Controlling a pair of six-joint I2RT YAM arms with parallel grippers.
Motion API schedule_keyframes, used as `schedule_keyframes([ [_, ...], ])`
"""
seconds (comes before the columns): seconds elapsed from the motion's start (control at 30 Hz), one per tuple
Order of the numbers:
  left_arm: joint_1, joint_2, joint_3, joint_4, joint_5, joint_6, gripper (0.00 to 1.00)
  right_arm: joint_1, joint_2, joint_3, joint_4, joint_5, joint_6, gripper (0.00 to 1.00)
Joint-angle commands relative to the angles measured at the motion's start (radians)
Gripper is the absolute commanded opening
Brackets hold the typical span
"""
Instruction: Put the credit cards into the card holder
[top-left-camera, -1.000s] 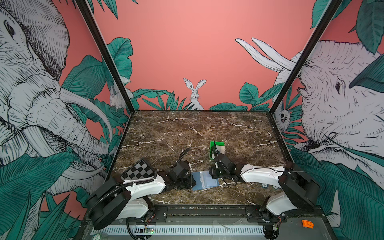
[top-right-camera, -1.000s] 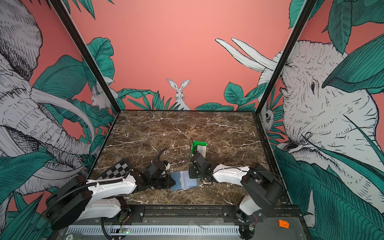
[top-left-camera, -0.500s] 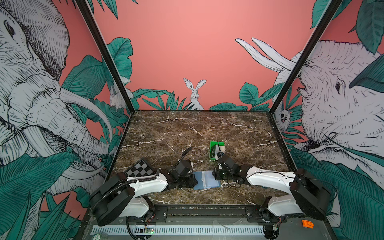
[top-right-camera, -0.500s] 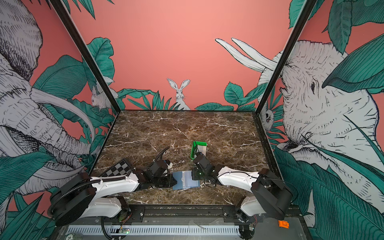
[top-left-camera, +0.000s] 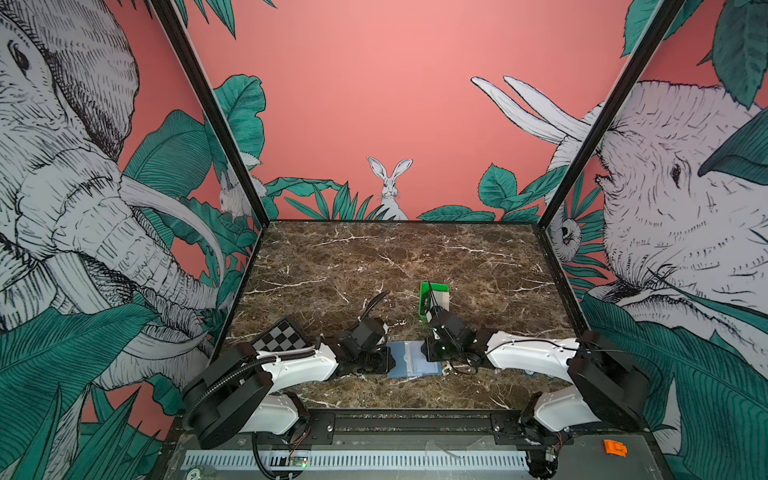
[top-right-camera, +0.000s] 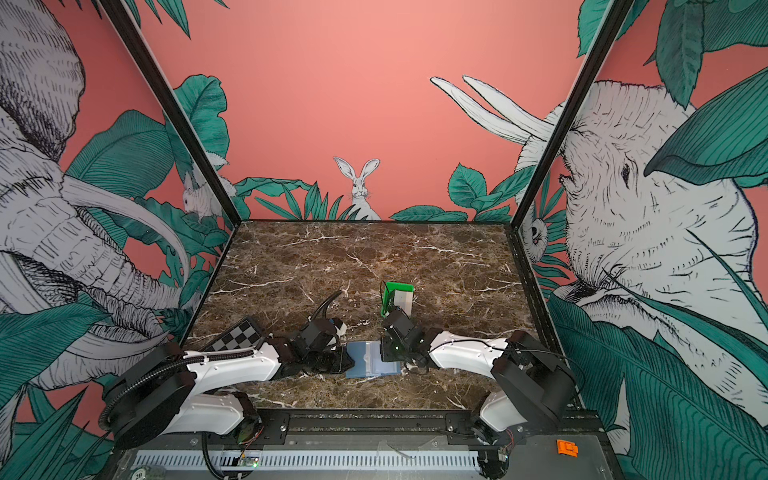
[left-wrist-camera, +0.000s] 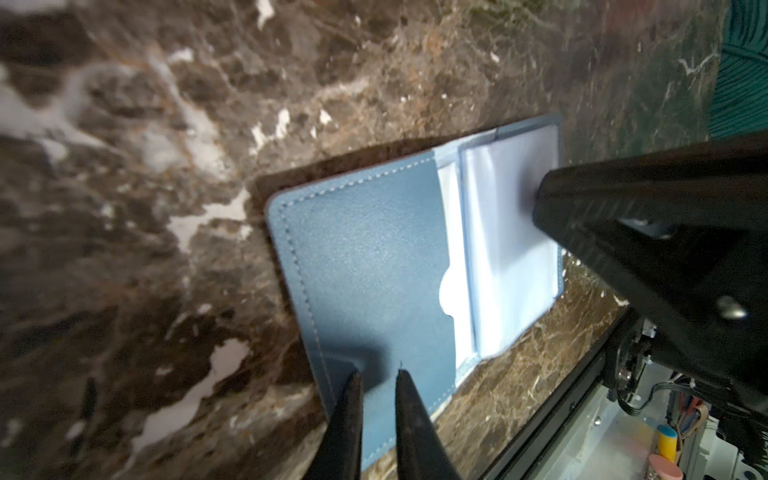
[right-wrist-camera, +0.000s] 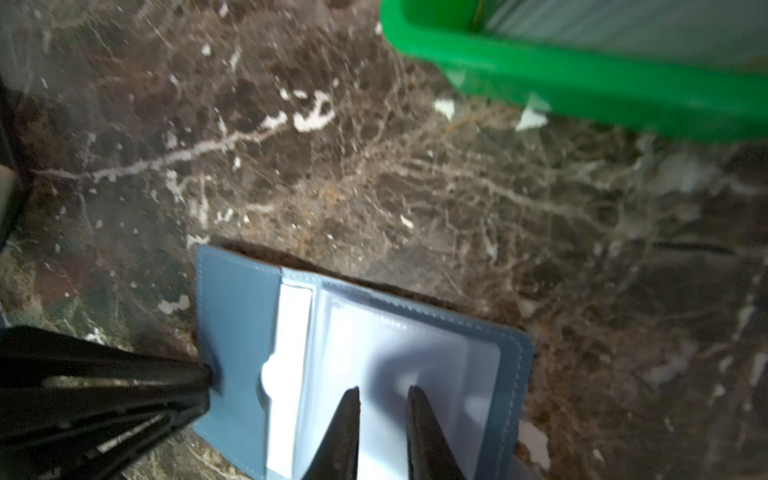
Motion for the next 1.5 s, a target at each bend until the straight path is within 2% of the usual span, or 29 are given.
schedule_keyframes([
  [0.0,0.028,-0.021,0.009,-0.107,-0.049,0.043,0.18,0.015,-0.008,-0.020,0.009,0.021,0.034,0.21],
  [0.13,0.028,-0.050,0.040,-0.127,-0.007,0.048,0.18,0.016,-0.042,-0.002,-0.009,0.031,0.015,0.21],
  [0.23,0.028,-0.078,0.041,-0.082,0.026,0.031,0.19,0.016,-0.070,0.024,-0.033,0.029,-0.001,0.21],
  [0.53,0.018,-0.009,0.054,0.072,0.113,-0.010,0.19,0.016,-0.045,0.001,0.110,-0.118,0.017,0.22],
  [0.73,-0.001,0.069,0.044,0.114,0.099,-0.020,0.19,0.016,-0.010,-0.038,0.143,-0.109,0.049,0.22],
  [1.03,-0.006,0.108,0.016,0.091,0.052,-0.020,0.19,0.016,-0.015,-0.044,0.033,-0.010,0.070,0.22],
  [1.3,-0.006,0.107,0.010,0.092,0.046,-0.014,0.20,0.015,-0.040,-0.035,0.150,-0.126,0.042,0.23],
  [1.47,-0.007,0.101,0.006,0.090,0.045,-0.012,0.19,0.016,-0.001,-0.037,0.133,-0.103,0.068,0.23],
])
